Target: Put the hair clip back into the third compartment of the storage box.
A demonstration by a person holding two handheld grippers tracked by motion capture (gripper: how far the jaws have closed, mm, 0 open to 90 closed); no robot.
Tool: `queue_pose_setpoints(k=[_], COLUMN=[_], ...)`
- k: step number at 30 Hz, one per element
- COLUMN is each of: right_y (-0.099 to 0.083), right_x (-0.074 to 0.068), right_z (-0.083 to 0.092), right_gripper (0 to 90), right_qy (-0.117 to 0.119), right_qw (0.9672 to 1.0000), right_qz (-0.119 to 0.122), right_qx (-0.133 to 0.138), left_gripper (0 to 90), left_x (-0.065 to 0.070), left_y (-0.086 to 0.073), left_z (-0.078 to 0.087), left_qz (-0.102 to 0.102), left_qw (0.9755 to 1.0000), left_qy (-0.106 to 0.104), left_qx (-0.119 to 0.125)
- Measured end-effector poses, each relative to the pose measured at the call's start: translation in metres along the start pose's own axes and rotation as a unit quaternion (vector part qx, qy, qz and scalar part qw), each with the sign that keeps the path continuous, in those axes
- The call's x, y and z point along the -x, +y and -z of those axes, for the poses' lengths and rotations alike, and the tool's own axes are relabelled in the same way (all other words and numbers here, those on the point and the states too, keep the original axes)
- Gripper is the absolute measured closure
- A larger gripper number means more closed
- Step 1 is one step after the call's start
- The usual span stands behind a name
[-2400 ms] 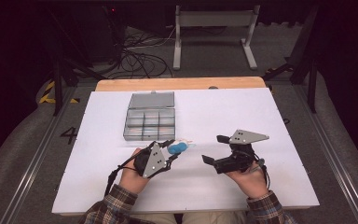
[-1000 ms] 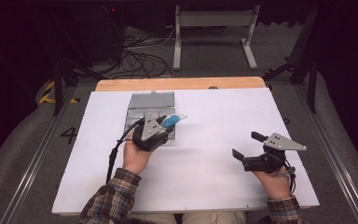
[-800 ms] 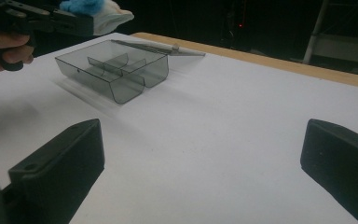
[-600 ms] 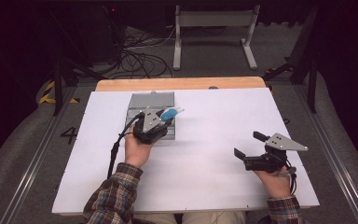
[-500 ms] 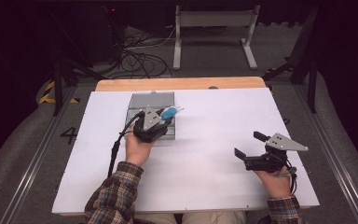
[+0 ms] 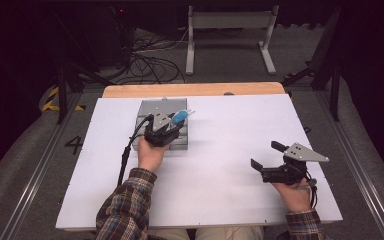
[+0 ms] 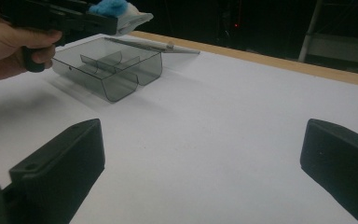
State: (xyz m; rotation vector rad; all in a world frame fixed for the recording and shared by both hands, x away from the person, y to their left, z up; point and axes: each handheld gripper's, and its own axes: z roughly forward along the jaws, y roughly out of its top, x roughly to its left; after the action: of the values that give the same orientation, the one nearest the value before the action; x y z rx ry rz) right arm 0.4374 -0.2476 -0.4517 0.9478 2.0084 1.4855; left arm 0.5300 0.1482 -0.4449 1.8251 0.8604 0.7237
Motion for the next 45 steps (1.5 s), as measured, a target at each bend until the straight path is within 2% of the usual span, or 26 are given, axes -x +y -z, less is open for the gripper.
queue_pose_setpoints(k=[1,3,8,10,12,15,19,22,27,30,34,39,45], right_y=[0.0,0.0,-0.001,-0.001,-0.001,-0.001,0.0,0.0,0.0,0.0,0.0,-0.001,-0.001], right_x=[0.0,0.0,0.001,0.001,0.002,0.002,0.001,0.001,0.002,0.002,0.002,0.002,0.002], right_z=[0.0,0.0,0.0,0.0,0.0,0.0,-0.001,-0.001,-0.001,-0.001,-0.001,-0.001,-0.001], right_gripper=[0.1,0.0,0.1,0.1,0.1,0.1,0.1,0.1,0.1,0.1,0.1,0.1,0.1], right_qy=[0.0,-0.001,-0.003,-0.002,-0.003,-0.002,-0.003,-0.003,-0.003,-0.004,-0.006,-0.007,-0.007], right_qw=[1.0,1.0,1.0,1.0,1.0,1.0,1.0,1.0,1.0,1.0,1.0,1.0,1.0], right_qz=[0.0,0.0,0.0,-0.001,-0.002,-0.002,0.0,0.0,-0.002,-0.003,-0.002,-0.003,-0.002], right_qx=[0.0,0.0,0.0,0.002,0.002,0.002,0.002,0.002,0.003,0.002,0.001,0.001,0.001], left_gripper=[57.3,57.3,57.3,57.3,57.1,57.1,56.8,56.5,56.2,55.3,53.6,50.9,37.9], left_x=[-0.002,-0.004,-0.008,-0.008,-0.008,-0.01,-0.012,-0.012,-0.012,-0.013,-0.012,-0.012,-0.013], left_y=[0.0,-0.003,-0.005,-0.004,-0.002,0.002,0.002,0.001,-0.001,0.0,0.001,0.001,0.001], left_z=[-0.001,-0.004,-0.01,-0.013,-0.015,-0.017,-0.022,-0.027,-0.032,-0.035,-0.036,-0.038,-0.038], left_qz=[-0.004,0.008,0.012,0.01,0.007,0.014,0.02,0.031,0.043,0.042,0.053,0.045,0.06], left_qw=[1.0,1.0,0.9998,0.9996,0.9994,0.999,0.9974,0.9948,0.9922,0.9908,0.9892,0.9875,0.9866], left_qy=[0.003,-0.001,0.002,-0.001,0.006,0.008,0.002,-0.001,-0.002,0.003,0.012,0.027,0.033], left_qx=[-0.001,-0.004,-0.017,-0.027,-0.034,-0.042,-0.069,-0.097,-0.117,-0.129,-0.136,-0.148,-0.148])
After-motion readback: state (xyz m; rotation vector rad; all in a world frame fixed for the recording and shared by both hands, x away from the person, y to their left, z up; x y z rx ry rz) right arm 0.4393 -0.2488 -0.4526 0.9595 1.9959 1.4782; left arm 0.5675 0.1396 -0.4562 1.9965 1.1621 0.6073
